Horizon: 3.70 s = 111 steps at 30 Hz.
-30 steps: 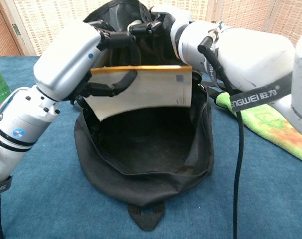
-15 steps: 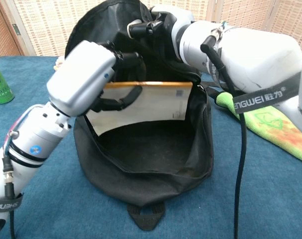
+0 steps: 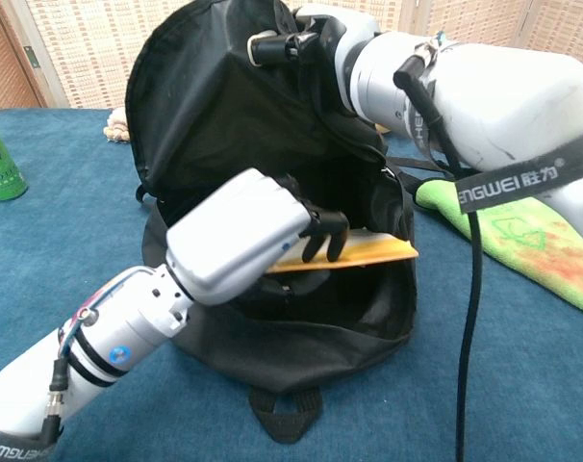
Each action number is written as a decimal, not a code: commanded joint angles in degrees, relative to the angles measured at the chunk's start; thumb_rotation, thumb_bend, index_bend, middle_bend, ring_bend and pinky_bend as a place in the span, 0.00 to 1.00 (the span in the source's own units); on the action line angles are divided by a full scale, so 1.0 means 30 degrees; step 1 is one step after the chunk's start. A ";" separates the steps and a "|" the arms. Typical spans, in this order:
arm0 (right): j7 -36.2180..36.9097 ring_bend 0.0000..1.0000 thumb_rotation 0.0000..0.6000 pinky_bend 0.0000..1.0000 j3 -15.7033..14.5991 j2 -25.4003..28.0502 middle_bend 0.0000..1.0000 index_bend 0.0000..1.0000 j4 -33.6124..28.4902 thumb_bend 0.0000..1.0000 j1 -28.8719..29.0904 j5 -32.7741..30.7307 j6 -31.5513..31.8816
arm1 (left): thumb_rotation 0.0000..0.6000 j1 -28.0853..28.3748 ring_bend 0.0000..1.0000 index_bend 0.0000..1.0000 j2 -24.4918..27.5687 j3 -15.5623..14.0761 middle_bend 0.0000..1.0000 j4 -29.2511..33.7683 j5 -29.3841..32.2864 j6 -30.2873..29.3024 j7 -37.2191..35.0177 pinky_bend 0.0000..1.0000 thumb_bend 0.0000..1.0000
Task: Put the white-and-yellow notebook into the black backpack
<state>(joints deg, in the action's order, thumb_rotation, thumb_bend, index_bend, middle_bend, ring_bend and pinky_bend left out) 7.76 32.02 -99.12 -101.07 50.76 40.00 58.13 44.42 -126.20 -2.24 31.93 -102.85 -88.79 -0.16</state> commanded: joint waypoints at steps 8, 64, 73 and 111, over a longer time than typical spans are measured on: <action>0.0215 0.21 1.00 0.19 -0.0040 0.0313 0.27 0.63 -0.0445 1.00 -0.0200 -0.0210 -0.0163 | 1.00 0.0982 0.67 0.72 0.1904 0.1160 0.74 0.4336 0.1654 0.4740 0.4134 0.50 0.56; 0.0944 0.13 1.00 0.16 -0.1087 0.1134 0.18 0.49 0.0753 0.98 -0.0436 0.0408 -0.1912 | 1.00 -0.3352 0.47 0.40 1.0822 0.2293 0.49 1.7976 0.6061 0.5912 0.5097 0.51 0.03; 0.2108 0.04 1.00 0.09 -0.2874 0.2579 0.06 0.24 0.0631 0.59 -0.1491 0.4572 -0.3870 | 1.00 -0.5099 0.50 0.46 1.4928 0.1459 0.52 2.1260 0.7011 0.5344 0.5450 0.52 0.03; -0.0931 0.09 1.00 0.18 -0.9946 1.1845 0.14 0.15 0.1620 0.36 -1.2617 1.4325 0.7672 | 1.00 -1.0013 0.48 0.45 1.7294 0.2209 0.51 1.9628 0.8559 0.0200 0.5521 0.38 0.09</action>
<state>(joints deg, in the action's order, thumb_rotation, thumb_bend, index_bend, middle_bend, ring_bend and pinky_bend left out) 3.71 3.06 -63.82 -97.71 14.36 82.21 79.83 14.68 -74.22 4.61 90.87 -76.74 -87.73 16.17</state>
